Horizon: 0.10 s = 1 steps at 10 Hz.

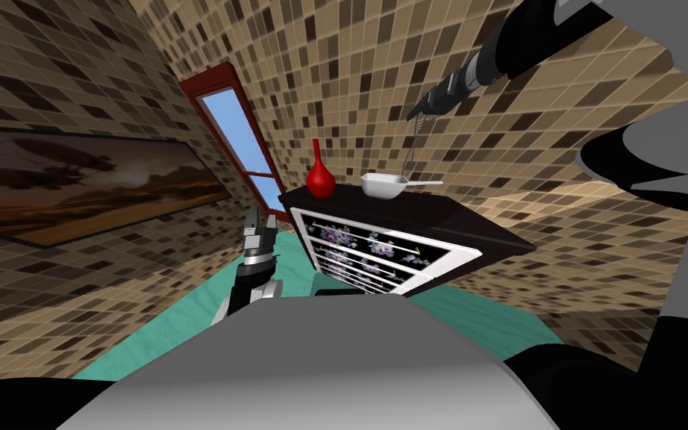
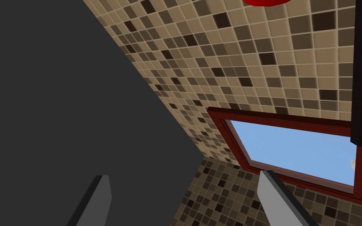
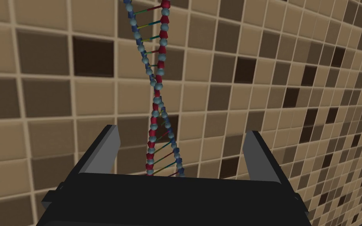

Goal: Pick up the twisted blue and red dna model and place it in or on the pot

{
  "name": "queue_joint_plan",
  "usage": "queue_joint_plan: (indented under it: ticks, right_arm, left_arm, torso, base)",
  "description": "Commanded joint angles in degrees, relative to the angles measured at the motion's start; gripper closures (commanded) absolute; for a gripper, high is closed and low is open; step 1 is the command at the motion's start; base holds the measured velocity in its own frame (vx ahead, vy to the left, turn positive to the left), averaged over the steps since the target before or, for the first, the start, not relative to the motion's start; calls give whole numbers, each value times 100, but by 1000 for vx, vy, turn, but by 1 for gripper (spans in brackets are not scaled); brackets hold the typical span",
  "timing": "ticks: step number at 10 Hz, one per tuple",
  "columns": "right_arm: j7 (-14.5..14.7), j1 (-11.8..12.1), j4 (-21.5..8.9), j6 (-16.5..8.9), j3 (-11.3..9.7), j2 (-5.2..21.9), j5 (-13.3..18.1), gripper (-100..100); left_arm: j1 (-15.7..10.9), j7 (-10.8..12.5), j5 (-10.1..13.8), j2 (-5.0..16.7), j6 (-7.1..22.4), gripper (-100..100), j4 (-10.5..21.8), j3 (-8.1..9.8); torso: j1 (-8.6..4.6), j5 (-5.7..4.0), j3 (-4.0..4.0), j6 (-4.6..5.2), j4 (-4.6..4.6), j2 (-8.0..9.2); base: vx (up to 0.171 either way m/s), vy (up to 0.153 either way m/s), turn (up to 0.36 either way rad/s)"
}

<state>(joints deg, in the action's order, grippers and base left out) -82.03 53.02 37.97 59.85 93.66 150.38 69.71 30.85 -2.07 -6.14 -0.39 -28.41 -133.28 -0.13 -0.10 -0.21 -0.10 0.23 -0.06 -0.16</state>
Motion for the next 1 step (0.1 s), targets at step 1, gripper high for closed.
queue_joint_plan:
  ticks: [1]
  right_arm:
    - [0,0,0,0,0,0,0,0]
  left_arm:
    - [0,0,0,0,0,0,0,0]
  torso:
    - [0,0,0,0,0,0]
  base:
    - [0,0,0]
